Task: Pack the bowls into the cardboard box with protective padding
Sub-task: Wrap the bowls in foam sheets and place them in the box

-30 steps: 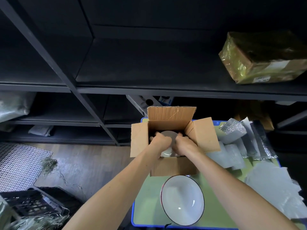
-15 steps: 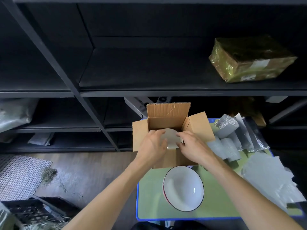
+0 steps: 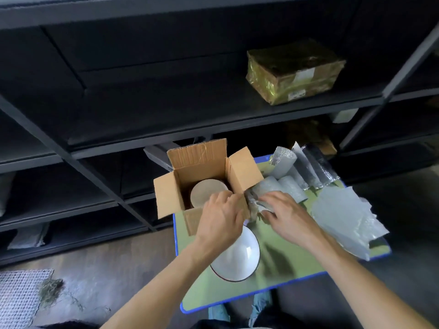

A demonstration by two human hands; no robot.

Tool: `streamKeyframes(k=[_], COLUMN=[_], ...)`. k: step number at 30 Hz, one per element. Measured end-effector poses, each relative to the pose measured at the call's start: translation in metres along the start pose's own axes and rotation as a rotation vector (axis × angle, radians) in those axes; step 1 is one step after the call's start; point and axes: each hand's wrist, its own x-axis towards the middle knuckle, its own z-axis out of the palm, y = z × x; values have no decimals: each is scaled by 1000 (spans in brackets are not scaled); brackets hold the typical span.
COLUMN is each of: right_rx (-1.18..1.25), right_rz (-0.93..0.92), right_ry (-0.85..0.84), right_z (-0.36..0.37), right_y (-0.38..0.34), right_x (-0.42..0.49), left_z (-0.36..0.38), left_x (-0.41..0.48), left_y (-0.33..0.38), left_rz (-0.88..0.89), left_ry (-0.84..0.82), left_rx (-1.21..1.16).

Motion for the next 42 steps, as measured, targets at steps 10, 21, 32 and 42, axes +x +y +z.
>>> streamKeyframes(k=[10,21,32,42], right_rx=[39,41,89,6], right_rz=[225,527,622,621], right_ry=[-39,-55,-84,-106], right_z=[-19,-35,-21,-9], right_y=[97,215,258,261], right_x=[-44,-95,-88,-75], left_z=[62,145,189,195], left_x=[33,79,111,119], left_y=[75,156,168,166], left_rz=[112,109,-5,-160], left_ry=[-122,-340,-455,-420], left_rx=[-41,-16,101,4])
